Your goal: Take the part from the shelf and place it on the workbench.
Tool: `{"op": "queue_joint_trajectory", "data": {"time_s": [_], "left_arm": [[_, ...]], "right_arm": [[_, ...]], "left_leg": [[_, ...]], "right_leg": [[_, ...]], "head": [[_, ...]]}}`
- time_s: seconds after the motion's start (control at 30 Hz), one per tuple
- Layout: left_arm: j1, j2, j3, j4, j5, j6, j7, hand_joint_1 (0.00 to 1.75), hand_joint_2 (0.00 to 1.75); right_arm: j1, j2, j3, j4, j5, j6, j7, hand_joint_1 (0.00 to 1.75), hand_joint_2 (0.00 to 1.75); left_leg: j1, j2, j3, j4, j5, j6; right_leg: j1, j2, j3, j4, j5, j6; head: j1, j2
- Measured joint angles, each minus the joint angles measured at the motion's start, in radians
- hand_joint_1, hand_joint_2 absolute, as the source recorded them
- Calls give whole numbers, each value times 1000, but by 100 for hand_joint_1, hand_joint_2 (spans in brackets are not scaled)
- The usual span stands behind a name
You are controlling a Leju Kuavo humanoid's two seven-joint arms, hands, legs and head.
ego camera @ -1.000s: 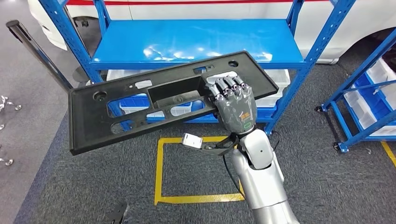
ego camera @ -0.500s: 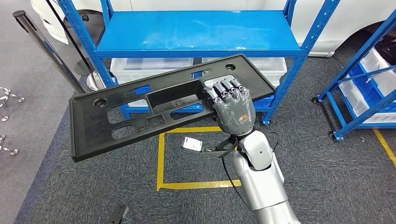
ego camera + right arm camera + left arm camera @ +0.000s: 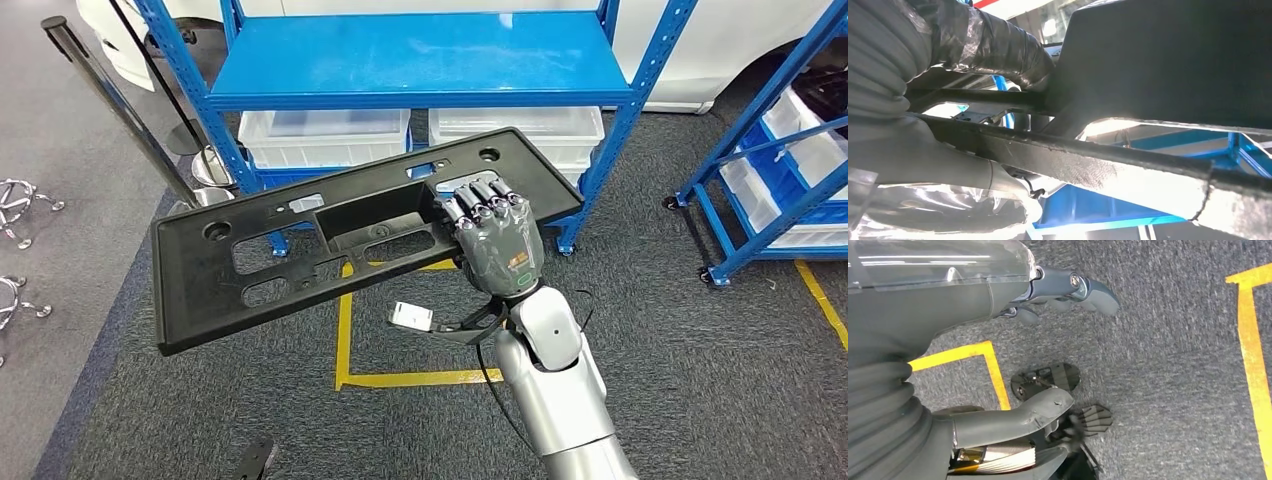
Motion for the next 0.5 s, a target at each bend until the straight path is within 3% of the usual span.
{"op": "queue_joint_trajectory", "data": {"time_s": [0.1,0.13,0.2,0.27,0.3,0.33,0.37,0.43,0.5], "left_arm": [[1,0,0,0,0,-1,0,0,175],[1,-1,0,0,0,-2,0,0,175],[-2,-1,0,0,0,-2,0,0,175],[-2,-1,0,0,1,-2,0,0,175],[-1,-1,0,0,1,-2,0,0,175],[-1,-1,0,0,1,-2,0,0,175],[0,-1,0,0,1,-2,0,0,175],[0,-1,0,0,1,-2,0,0,175],[0,-2,0,0,1,-2,0,0,175]], "right_arm": [[2,0,0,3,0,0,0,175,175],[2,-1,0,4,1,0,0,175,175],[3,-2,0,6,1,0,0,175,175],[6,-2,0,8,2,0,0,175,175],[8,-2,0,9,3,0,0,175,175],[11,-3,0,10,4,0,0,175,175],[13,-3,0,11,5,0,0,175,175],[13,-3,1,12,12,0,4,175,175],[11,-3,3,12,19,0,14,175,175]], "left_leg": [[-2,2,2,-30,9,14],[-1,4,-2,-36,21,22],[4,10,-20,-46,46,38],[1,12,-48,-45,68,45],[0,12,-64,-43,79,44],[0,12,-80,-40,89,43],[0,13,-97,-37,99,40],[3,12,-130,-25,119,32],[4,12,-156,-13,135,20]], "right_leg": [[-2,1,-6,-4,19,16],[-2,4,-12,3,7,21],[-3,9,-37,70,-67,30],[-9,10,-70,196,-160,38],[-13,10,-78,253,-180,41],[-17,9,-75,284,-177,45],[-22,9,-57,284,-153,48],[-31,8,24,197,-105,54],[-29,10,114,67,-120,52]], "head": [[0,0],[0,0],[1,0],[1,0],[2,0],[1,0],[1,0],[1,0],[1,0]]}}
